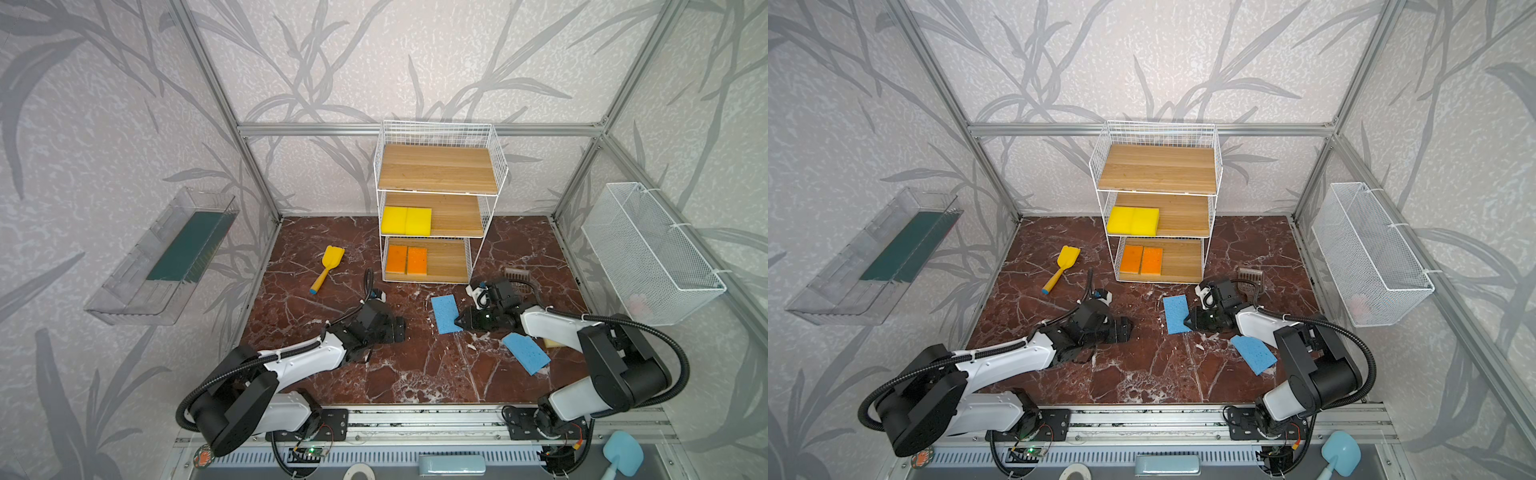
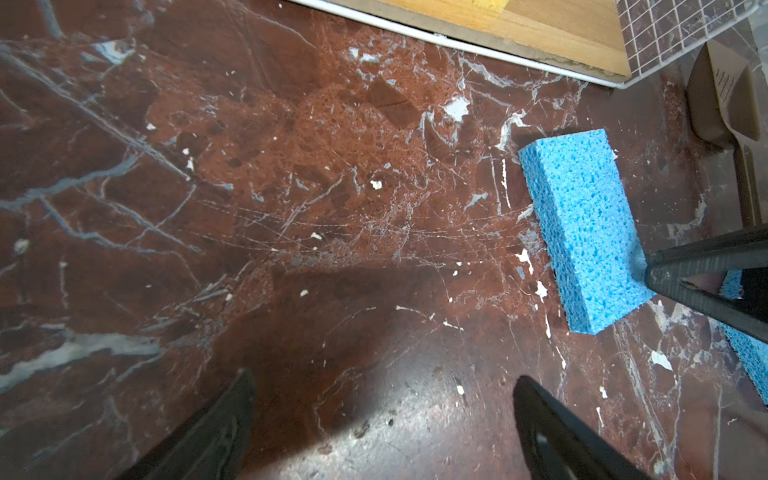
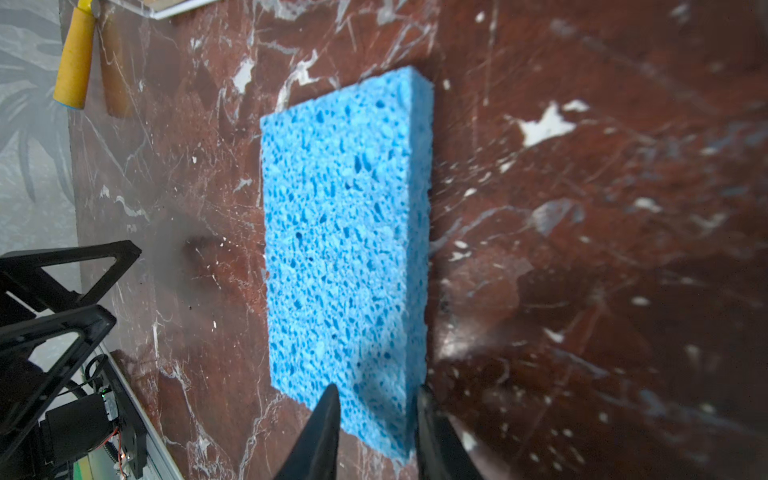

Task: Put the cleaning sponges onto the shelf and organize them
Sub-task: 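Grasp the blue sponge with the left gripper beside the right gripper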

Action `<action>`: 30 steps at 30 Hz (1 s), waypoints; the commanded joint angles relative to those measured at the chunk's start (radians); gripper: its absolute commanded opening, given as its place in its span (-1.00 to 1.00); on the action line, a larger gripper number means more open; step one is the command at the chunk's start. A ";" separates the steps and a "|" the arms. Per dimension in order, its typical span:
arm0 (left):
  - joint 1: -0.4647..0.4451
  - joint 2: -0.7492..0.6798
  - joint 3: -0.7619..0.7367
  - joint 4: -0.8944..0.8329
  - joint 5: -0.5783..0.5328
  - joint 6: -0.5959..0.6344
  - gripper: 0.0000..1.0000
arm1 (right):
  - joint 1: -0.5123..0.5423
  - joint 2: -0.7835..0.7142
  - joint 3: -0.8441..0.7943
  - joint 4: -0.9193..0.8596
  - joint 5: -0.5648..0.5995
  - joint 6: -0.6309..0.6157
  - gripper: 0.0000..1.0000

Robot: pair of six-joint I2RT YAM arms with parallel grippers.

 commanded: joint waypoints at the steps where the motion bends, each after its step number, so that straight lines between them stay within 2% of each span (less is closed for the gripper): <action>1: -0.002 0.004 0.038 -0.027 0.010 0.000 0.95 | 0.065 0.047 0.024 0.002 0.023 0.005 -0.54; 5: -0.008 0.007 0.048 -0.023 0.018 -0.011 0.93 | 0.093 0.074 0.040 0.017 0.035 0.025 -0.81; 10: -0.018 0.023 0.061 -0.019 0.026 -0.019 0.88 | 0.140 0.057 0.040 0.018 0.046 0.044 -0.87; 13: -0.031 0.045 0.066 0.003 0.041 -0.031 0.79 | 0.188 0.044 0.027 0.051 0.051 0.093 -0.86; 17: -0.055 0.081 0.079 0.012 0.036 -0.038 0.63 | 0.264 0.042 0.003 0.161 0.046 0.222 -0.71; 22: -0.057 0.090 0.059 0.042 0.030 -0.065 0.32 | 0.337 0.050 0.032 0.178 0.067 0.260 -0.22; 26: -0.059 0.100 0.062 0.031 0.034 -0.069 0.06 | 0.337 0.033 0.031 0.197 0.065 0.278 -0.14; 30: -0.058 0.112 0.057 0.042 0.035 -0.070 0.00 | 0.336 -0.021 0.033 0.156 0.091 0.257 -0.14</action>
